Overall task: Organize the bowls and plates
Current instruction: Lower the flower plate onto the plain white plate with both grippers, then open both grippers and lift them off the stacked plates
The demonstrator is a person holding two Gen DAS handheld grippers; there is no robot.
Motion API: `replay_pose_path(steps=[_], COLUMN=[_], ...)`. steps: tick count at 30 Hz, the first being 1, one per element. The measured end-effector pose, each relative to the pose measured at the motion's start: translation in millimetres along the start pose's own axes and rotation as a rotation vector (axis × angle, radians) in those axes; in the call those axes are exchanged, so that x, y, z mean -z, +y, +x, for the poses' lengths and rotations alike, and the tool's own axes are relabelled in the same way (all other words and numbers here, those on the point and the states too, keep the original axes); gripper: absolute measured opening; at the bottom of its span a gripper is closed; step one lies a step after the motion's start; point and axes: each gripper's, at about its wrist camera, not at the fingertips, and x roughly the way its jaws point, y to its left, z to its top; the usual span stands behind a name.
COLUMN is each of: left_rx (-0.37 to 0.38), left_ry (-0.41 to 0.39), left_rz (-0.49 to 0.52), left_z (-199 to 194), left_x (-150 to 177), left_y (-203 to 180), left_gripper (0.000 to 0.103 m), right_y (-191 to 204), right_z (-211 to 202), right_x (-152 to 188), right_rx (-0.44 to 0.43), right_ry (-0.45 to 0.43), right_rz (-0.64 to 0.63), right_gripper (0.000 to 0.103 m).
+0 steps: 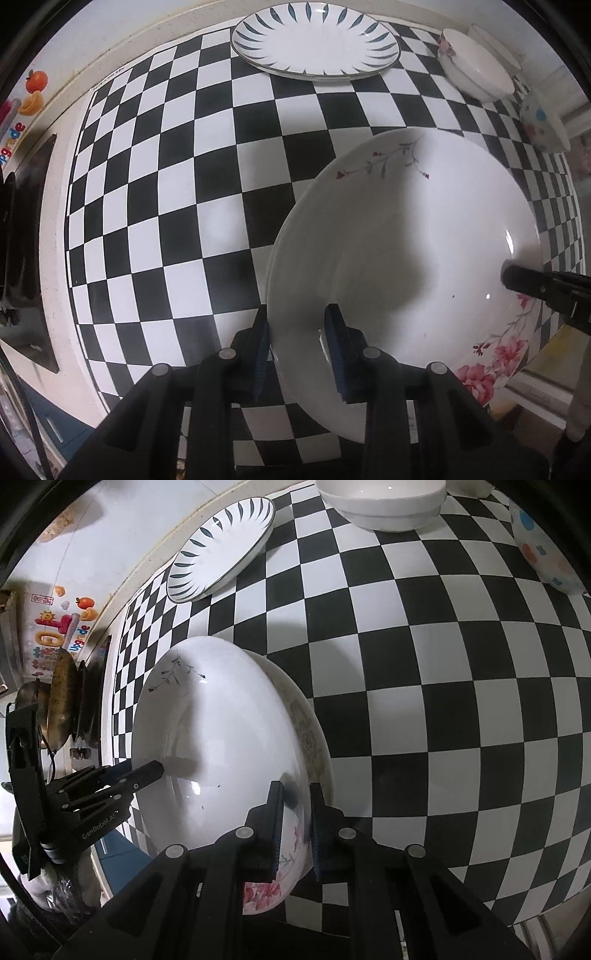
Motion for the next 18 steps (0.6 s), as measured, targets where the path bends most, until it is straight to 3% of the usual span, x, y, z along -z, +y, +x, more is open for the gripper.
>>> replay_pose_path(steps=[4,7,9,12,18], left_rx=[-0.028,0.048,-0.002,0.032,0.025], left_ry=[0.004,0.034,0.030,0.063,0.035], left_rz=[0.015,0.026,0.042,0.012,0.013], left_z=[-3.7,-1.9,1.3,7.2,-8.2], left_x=[0.9,-1.4,-0.6,1.4,-0.6], left_y=[-6.8,-23.4,-32.5,-33.0,-38.3], left_gripper=[0.026,0.024,0.024,0.024,0.024], right_y=[3.9,6.2,9.0,8.3,6.6], right_z=[1.1,1.5,4.2,5.7,10.2], right_x=[-0.4,0.6,0.8,2.2,5.8], right_rx=[0.013,-0.004,0.011,0.009,0.042], right_ry=[0.008,0.018,0.026,0.032,0.074], right_rz=[-0.013,-0.014,-0.024,-0.024,-0.007], right_gripper=[0.011,0.011,0.011,0.011,0.012])
